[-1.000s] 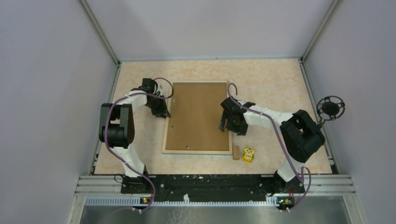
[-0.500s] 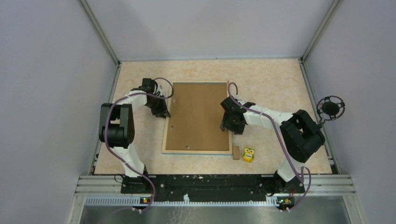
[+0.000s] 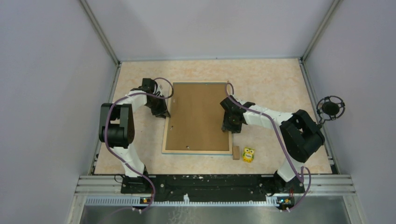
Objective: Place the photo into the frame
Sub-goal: Install the photo frame at the center of the board.
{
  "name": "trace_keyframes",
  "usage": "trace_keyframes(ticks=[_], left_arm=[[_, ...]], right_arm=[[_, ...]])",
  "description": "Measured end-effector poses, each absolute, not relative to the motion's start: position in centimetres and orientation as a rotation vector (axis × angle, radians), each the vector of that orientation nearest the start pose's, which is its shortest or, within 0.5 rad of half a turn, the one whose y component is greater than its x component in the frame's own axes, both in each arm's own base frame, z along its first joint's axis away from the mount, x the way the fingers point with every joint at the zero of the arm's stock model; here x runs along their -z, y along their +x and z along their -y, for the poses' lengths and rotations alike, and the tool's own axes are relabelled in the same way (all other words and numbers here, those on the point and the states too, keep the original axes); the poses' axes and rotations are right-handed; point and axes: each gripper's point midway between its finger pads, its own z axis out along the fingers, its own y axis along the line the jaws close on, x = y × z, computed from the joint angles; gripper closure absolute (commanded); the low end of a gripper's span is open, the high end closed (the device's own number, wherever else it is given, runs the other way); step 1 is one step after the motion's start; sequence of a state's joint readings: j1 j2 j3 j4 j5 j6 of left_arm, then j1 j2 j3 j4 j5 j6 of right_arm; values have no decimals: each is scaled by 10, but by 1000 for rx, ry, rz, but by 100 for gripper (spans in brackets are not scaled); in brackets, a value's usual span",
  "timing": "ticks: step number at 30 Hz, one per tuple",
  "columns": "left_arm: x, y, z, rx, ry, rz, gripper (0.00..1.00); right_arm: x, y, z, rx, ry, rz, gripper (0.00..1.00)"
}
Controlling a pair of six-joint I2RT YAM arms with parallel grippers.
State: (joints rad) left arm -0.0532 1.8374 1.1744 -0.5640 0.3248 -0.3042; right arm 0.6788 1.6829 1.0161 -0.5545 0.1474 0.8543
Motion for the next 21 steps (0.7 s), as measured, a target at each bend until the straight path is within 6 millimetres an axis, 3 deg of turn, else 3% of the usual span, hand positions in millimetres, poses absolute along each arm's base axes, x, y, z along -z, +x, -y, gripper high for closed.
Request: trace_keyframes(ticks=[3, 10, 15, 21], left_arm=[[-29, 358, 87, 540, -273, -2800, 88], [-29, 358, 87, 540, -273, -2800, 88], [-29, 358, 87, 540, -273, -2801, 89], [-29, 358, 87, 540, -273, -2800, 90]], right_arm=[[-25, 261, -218, -192, 230, -2778, 57], [-23, 261, -220, -183, 181, -2806, 45], [-23, 263, -218, -196, 245, -2810, 37], [-23, 267, -221, -210, 399, -2791, 37]])
